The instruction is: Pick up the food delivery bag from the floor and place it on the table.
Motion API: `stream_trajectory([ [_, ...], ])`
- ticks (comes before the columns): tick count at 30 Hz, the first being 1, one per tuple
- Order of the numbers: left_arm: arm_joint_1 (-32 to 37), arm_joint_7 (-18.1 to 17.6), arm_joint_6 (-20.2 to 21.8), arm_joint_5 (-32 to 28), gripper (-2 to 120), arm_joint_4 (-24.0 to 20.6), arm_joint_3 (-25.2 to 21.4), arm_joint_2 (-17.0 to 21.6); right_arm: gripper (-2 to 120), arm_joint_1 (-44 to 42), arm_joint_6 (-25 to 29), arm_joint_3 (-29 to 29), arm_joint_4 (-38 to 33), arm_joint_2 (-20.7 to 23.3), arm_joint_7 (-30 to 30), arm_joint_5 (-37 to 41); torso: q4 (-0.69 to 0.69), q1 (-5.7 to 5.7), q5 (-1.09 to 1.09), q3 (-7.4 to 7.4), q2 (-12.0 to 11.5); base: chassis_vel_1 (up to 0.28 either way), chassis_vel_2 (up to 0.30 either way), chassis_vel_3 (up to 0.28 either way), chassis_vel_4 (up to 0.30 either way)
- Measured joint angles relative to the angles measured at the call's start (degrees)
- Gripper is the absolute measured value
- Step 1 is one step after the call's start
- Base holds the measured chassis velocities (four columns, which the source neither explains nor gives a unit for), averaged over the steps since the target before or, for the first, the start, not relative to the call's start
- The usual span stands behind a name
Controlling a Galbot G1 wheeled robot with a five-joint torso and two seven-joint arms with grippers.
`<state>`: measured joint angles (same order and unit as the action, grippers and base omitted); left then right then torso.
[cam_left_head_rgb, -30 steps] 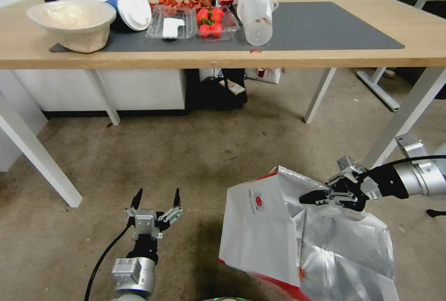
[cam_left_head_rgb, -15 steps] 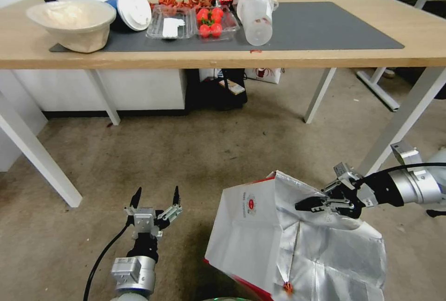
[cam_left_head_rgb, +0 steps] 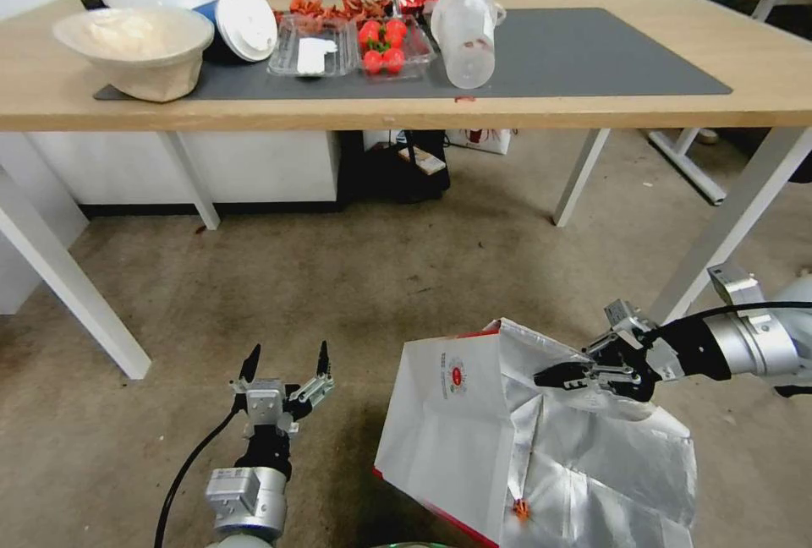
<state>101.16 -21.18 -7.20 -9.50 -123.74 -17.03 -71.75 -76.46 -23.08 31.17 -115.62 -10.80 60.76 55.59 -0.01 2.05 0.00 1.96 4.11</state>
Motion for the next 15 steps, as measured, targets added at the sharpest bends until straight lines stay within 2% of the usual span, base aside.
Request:
stream_trajectory([
  [15, 0.4, 0.1, -0.3, 0.2, 100, -0.6, -0.3, 0.0, 0, 0.0, -1.0, 0.8, -1.7, 1.9, -2.1, 0.0, 0.0, 0.44, -0.01, 3.12, 3.5, 0.0, 0.0, 0.0, 0.0],
])
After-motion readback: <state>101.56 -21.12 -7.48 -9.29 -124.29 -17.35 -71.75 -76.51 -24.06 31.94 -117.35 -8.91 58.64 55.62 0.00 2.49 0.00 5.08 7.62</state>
